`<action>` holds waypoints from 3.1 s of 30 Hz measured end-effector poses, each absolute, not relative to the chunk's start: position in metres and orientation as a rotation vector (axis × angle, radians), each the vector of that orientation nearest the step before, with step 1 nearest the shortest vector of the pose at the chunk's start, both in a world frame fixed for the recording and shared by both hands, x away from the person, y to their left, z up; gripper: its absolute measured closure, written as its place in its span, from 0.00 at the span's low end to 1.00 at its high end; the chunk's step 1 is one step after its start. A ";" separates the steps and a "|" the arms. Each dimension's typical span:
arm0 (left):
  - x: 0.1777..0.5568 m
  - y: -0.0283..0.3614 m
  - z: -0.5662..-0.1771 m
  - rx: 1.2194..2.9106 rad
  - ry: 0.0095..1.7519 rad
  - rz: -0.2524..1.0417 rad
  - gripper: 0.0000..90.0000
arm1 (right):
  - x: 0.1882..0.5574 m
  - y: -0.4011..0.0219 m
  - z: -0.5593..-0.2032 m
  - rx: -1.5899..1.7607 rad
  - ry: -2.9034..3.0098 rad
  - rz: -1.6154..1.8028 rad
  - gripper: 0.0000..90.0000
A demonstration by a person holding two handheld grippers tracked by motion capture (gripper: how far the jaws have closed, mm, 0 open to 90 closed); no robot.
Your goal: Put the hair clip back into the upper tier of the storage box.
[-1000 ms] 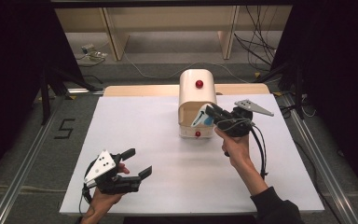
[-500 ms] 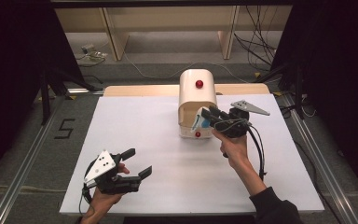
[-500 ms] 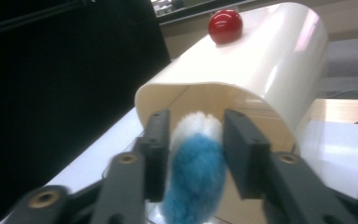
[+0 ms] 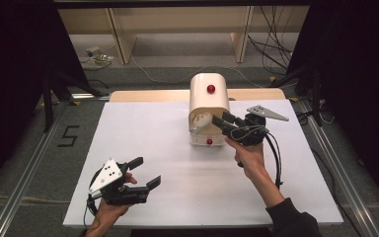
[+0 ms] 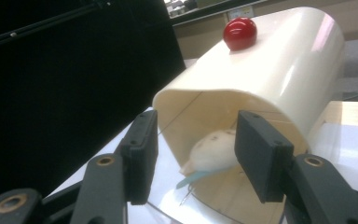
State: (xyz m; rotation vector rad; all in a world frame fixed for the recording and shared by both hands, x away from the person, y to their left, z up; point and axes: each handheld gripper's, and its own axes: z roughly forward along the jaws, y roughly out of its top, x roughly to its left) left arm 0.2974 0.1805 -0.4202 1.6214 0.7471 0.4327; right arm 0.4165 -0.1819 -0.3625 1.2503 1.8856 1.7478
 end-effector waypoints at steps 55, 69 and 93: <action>0.297 0.180 -0.420 1.624 0.749 0.424 0.14 | 0.367 -0.185 -0.368 0.968 2.085 1.663 0.35; 0.297 0.180 -0.420 1.627 0.747 0.425 0.15 | 0.356 -0.195 -0.377 0.925 2.078 1.656 0.30; 0.300 0.177 -0.420 1.636 0.737 0.414 0.15 | 0.332 -0.226 -0.402 0.935 2.073 1.580 0.26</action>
